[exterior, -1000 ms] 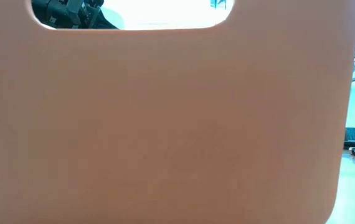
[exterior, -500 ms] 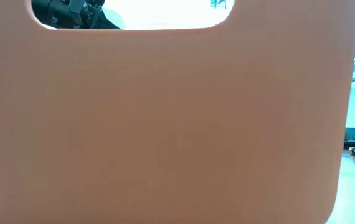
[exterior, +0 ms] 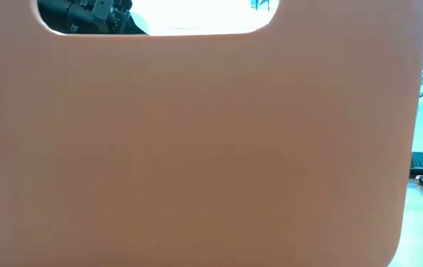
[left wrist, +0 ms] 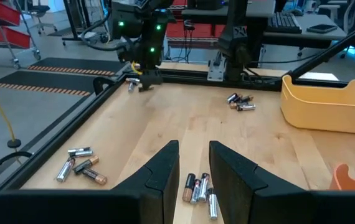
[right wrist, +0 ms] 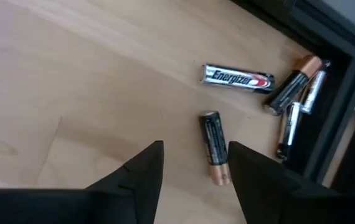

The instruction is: Sort batteries

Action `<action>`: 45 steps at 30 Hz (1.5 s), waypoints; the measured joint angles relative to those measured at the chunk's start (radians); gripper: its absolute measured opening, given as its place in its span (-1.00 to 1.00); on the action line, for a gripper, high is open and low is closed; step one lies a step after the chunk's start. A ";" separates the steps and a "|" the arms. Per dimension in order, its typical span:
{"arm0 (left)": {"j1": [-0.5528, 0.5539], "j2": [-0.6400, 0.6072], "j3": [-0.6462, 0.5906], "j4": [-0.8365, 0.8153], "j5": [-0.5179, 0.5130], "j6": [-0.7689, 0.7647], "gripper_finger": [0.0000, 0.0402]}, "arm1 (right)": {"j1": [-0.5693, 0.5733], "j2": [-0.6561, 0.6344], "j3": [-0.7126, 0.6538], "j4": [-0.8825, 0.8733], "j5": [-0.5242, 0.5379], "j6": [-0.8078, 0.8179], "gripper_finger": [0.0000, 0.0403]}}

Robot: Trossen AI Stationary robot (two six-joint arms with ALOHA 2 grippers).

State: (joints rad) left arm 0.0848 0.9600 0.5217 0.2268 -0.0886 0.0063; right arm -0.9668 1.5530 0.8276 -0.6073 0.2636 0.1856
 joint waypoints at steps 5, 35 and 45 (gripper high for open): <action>0.000 0.000 0.000 0.003 0.002 0.000 -0.52 | 0.028 0.018 0.000 0.058 -0.131 -0.002 -0.16; 0.000 -0.001 0.000 -0.020 0.006 0.026 -0.52 | 0.463 0.399 0.541 0.161 -0.238 -0.035 -0.16; 0.000 -0.001 0.000 -0.038 0.006 0.026 -0.52 | 0.416 0.547 0.698 0.078 -0.264 -0.242 -0.16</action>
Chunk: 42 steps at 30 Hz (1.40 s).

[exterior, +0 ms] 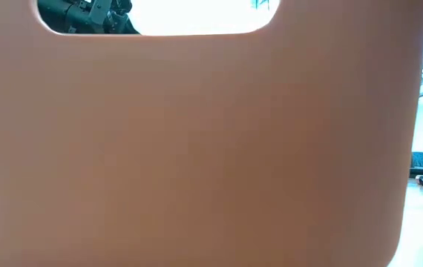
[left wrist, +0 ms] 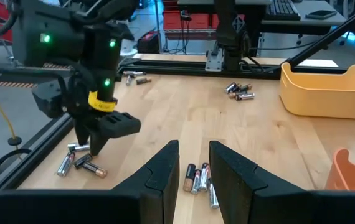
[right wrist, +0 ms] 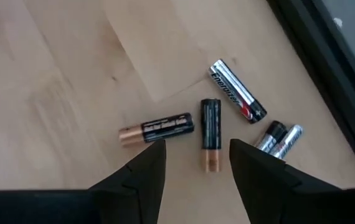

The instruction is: Sort batteries

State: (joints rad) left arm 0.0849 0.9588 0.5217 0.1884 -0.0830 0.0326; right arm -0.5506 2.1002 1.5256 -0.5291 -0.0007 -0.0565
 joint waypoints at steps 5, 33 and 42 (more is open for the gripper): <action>0.000 0.000 0.000 -0.018 0.000 0.000 -0.52 | -0.020 0.028 0.003 0.000 -0.035 -0.045 -0.16; 0.000 0.000 0.000 -0.018 0.000 0.000 -0.52 | -0.030 0.065 0.005 -0.020 -0.047 -0.030 -0.91; 0.000 0.000 0.000 -0.017 0.000 -0.001 -0.52 | -0.030 -0.047 0.000 -0.095 -0.046 -0.007 -0.91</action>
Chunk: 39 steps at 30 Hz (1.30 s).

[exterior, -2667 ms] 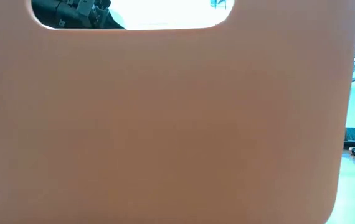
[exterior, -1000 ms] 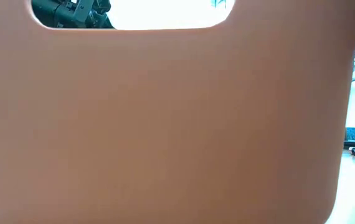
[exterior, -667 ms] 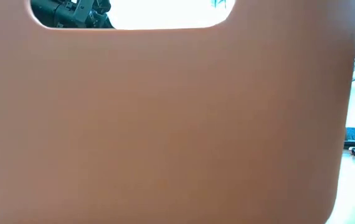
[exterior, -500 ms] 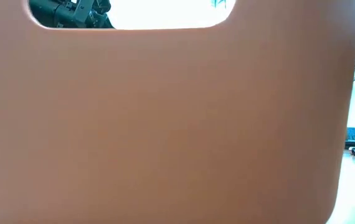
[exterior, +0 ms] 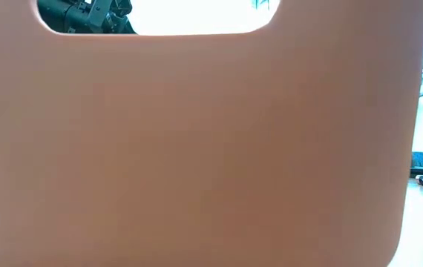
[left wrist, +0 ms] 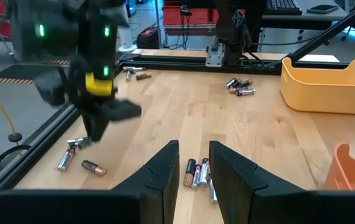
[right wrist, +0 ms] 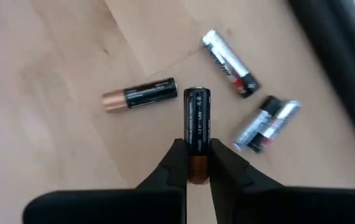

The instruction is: Sort batteries

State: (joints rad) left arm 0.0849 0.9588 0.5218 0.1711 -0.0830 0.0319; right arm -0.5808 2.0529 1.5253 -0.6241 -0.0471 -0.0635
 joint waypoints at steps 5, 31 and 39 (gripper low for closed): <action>0.000 0.000 0.000 0.000 0.000 0.000 -0.52 | 0.013 -0.120 0.000 -0.074 0.000 0.020 -0.91; 0.000 0.000 0.000 -0.004 0.013 0.002 -0.52 | 0.810 -0.496 -0.453 0.505 0.112 0.288 -0.90; 0.000 0.000 0.000 0.005 0.014 0.027 -0.52 | 0.905 -0.354 -0.455 0.600 0.124 0.306 -0.90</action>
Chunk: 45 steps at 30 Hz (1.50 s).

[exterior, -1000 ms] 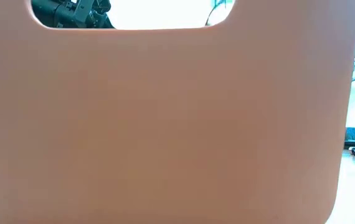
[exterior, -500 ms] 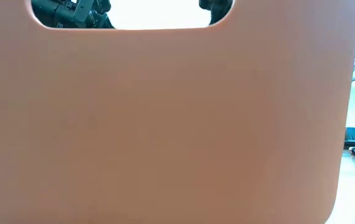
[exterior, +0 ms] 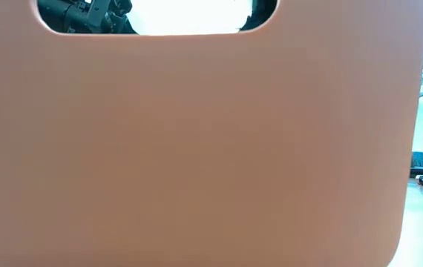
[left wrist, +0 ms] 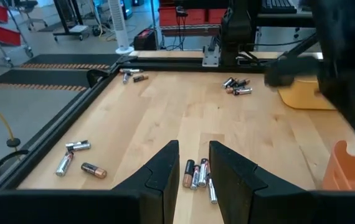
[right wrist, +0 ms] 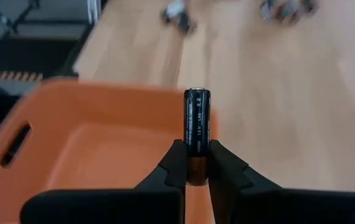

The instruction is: Sort batteries

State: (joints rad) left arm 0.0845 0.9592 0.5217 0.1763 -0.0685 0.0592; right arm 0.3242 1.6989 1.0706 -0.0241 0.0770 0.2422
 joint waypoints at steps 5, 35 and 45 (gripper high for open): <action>0.000 0.000 0.000 0.024 0.000 -0.001 -0.52 | 0.044 0.084 0.047 -0.017 -0.004 0.033 -0.90; -0.006 0.003 0.000 0.072 0.015 0.000 -0.52 | 0.064 0.129 0.132 -0.191 -0.003 0.026 -0.67; -0.006 0.010 0.000 0.078 0.015 0.000 -0.52 | 0.054 0.129 0.132 -0.189 0.002 0.010 -0.41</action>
State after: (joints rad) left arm 0.0780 0.9688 0.5217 0.2539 -0.0532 0.0593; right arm 0.3779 1.8282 1.2023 -0.2132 0.0792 0.2519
